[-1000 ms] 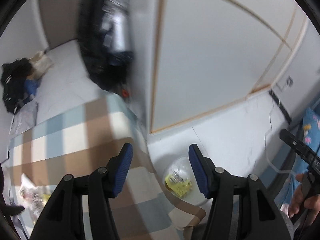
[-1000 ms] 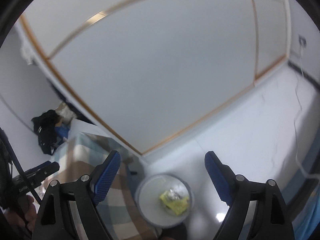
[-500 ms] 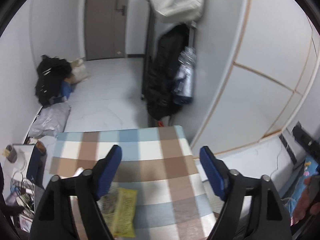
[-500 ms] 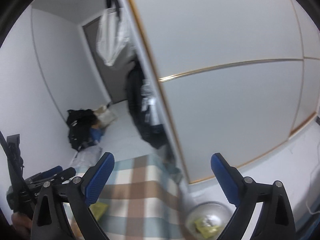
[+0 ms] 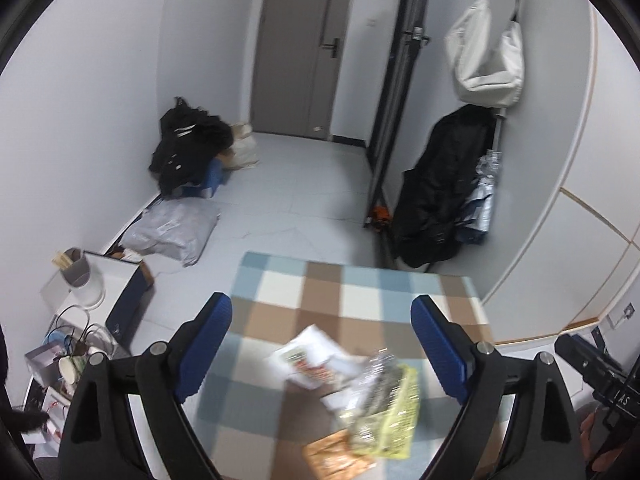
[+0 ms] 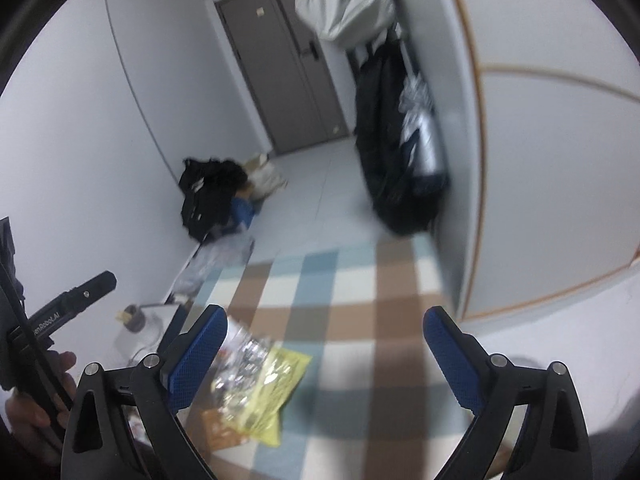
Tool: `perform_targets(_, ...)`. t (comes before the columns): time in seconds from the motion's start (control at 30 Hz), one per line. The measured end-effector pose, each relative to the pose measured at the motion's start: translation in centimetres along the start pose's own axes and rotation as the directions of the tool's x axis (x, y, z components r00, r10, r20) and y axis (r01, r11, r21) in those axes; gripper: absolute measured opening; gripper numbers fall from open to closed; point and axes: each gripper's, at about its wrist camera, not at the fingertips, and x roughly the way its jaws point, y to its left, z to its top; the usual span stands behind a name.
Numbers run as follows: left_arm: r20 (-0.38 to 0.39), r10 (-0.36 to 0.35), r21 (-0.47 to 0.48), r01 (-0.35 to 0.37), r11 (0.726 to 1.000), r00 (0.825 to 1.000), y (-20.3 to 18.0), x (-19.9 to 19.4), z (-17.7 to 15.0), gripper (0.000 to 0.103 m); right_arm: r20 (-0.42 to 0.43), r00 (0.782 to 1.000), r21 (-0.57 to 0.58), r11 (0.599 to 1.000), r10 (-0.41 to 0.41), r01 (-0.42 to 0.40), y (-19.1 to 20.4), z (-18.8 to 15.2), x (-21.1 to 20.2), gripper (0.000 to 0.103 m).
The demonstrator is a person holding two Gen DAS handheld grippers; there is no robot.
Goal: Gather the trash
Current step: 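Swing both tools back over the table, then lower the right tool onto the second brown paper packet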
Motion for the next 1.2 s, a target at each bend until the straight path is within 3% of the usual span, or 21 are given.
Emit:
perform_targets(0.17,-0.032,0.017,-0.06,-0.019,0.998,0.999,3.6,0.7,-1.3,0.089,-0.168,0.984,-0.007,0.998,0.053,-0.055,3.0,-3.3,3.5,0.099)
perform_targets(0.4,-0.075,0.015,-0.15,-0.026,0.988,0.997,7.1,0.7,-2.0,0.089,-0.374,0.92,-0.085,0.984,0.114,-0.156,8.8,-10.3,7.4,0.093)
perform_targets(0.47,-0.078,0.023,-0.163,-0.036,0.986,0.997,7.9,0.8,-2.0,0.089,-0.413,0.899,-0.078,0.978,0.147,-0.195,9.8,-11.8,8.1,0.087)
perform_targets(0.57,-0.093,0.016,-0.198,-0.034,0.98,0.996,9.0,1.0,-2.2,0.089,-0.458,0.878,-0.097,0.973,0.141,-0.207,11.2,-13.5,9.5,0.086)
perform_targets(0.8,-0.096,0.029,-0.266,-0.053,0.963,0.995,11.1,0.8,-2.4,0.089,-0.45,0.893,-0.237,0.965,-0.005,-0.114,12.3,-15.0,11.7,0.085)
perform_targets(0.9,-0.102,0.027,-0.277,-0.054,0.959,0.994,11.4,0.9,-2.3,0.089,-0.427,0.904,-0.264,0.96,-0.029,-0.094,12.4,-15.0,12.1,0.085)
perform_targets(1.07,-0.12,0.022,-0.306,-0.058,0.95,0.993,12.0,1.2,-2.3,0.089,-0.389,0.911,-0.428,0.903,-0.139,-0.045,14.1,-15.4,13.4,0.087)
perform_targets(1.2,-0.121,0.019,-0.313,-0.057,0.948,0.992,12.1,1.2,-2.3,0.089,-0.366,0.922,-0.447,0.893,-0.124,-0.057,14.3,-15.4,13.6,0.086)
